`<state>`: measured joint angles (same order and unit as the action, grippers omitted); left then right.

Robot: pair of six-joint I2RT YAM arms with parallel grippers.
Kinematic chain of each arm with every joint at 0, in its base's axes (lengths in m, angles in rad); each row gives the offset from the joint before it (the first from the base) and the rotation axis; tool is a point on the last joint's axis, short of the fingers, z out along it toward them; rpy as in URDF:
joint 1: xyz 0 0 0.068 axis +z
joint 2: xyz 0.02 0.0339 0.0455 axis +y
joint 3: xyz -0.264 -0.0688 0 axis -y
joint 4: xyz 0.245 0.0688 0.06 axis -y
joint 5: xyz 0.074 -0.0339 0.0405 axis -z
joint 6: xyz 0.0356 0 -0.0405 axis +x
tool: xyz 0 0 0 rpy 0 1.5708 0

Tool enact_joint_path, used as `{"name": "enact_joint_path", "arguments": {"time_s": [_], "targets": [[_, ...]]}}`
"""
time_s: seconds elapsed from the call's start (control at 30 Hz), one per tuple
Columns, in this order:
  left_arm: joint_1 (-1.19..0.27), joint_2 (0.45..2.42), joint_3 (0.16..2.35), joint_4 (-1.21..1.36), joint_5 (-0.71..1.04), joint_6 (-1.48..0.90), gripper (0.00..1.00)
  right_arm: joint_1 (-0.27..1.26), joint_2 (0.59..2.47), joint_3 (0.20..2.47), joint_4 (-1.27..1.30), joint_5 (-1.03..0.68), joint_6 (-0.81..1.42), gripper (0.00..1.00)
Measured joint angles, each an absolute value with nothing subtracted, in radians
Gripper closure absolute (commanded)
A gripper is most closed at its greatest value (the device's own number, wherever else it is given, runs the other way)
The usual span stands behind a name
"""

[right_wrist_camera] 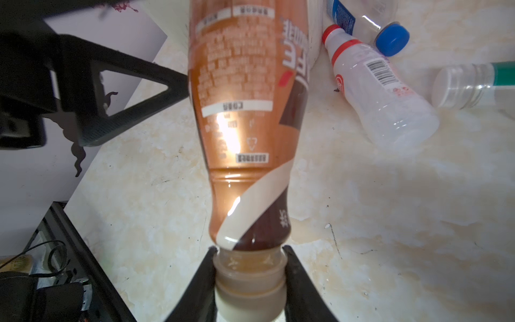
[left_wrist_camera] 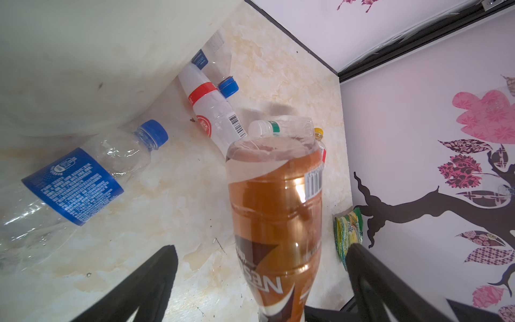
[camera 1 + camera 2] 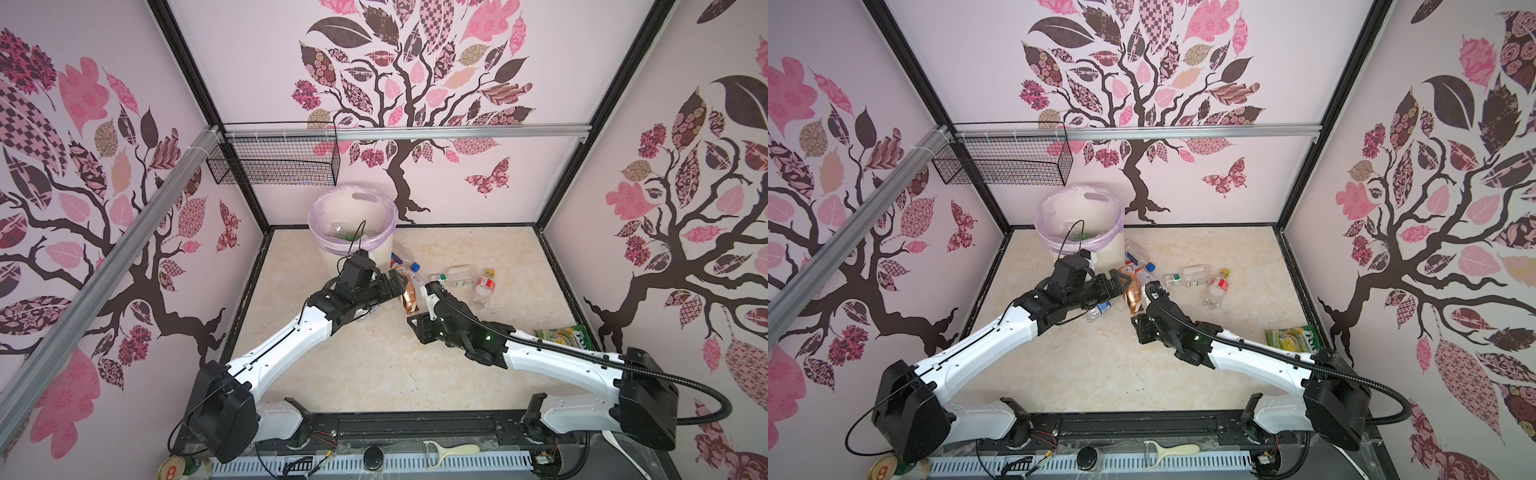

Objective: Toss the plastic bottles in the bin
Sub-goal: 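Lift the Nescafe bottle with right gripper while left gripper grasps its base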

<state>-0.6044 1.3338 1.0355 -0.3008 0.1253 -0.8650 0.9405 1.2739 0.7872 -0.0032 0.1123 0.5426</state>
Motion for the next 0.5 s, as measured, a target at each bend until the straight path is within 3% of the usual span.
{"name": "enact_joint_path", "arguments": {"time_s": [0.5], "targets": [[-0.609,1.374,1.067,-0.265,0.121,-0.861,0.19,0.958,1.25,0.787,0.027,0.051,0.538,0.71]]}}
